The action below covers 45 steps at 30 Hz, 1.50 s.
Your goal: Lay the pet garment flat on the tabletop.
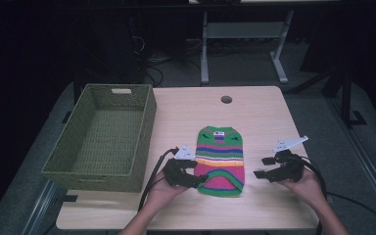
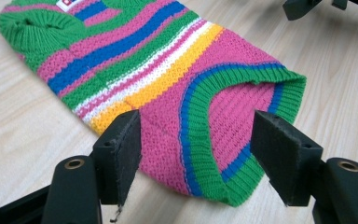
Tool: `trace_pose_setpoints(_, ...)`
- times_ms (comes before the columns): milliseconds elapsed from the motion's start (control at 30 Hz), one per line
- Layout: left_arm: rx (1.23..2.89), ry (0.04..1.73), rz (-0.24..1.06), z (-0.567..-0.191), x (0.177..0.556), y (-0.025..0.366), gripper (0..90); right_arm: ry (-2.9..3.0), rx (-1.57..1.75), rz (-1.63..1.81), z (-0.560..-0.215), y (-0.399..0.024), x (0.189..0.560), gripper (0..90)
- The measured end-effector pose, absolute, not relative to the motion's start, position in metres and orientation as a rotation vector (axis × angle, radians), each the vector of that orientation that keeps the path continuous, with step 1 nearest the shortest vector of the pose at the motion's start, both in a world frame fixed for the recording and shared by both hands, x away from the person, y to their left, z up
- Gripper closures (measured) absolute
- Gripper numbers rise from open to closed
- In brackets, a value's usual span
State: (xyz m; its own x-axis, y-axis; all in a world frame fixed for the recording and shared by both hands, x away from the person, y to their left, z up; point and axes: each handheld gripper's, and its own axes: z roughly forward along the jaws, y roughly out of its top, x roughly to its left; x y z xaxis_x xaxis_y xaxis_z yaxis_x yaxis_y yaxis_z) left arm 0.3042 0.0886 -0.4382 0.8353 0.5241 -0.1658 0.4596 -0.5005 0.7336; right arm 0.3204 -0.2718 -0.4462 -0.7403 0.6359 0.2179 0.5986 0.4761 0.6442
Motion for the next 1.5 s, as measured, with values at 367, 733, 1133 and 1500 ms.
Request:
trace_pose_setpoints(367,2.182,0.736,0.086,-0.444,0.292,0.101,30.6,2.612,1.152,1.143,-0.453,-0.287,0.304,29.2)
trace_pose_setpoints(733,2.187,0.735,0.09,-0.447,0.283,0.11,29.2,2.587,1.142,1.138,-0.456,-0.292,0.29,28.7)
trace_pose_setpoints(1133,2.158,0.771,0.098,-0.452,0.271,0.122,28.9,2.574,1.139,1.156,-0.457,-0.295,0.274,27.7)
trace_pose_setpoints(1500,2.073,0.808,0.065,-0.451,0.249,0.136,27.7,2.506,1.116,1.268,-0.458,-0.298,0.25,27.4)
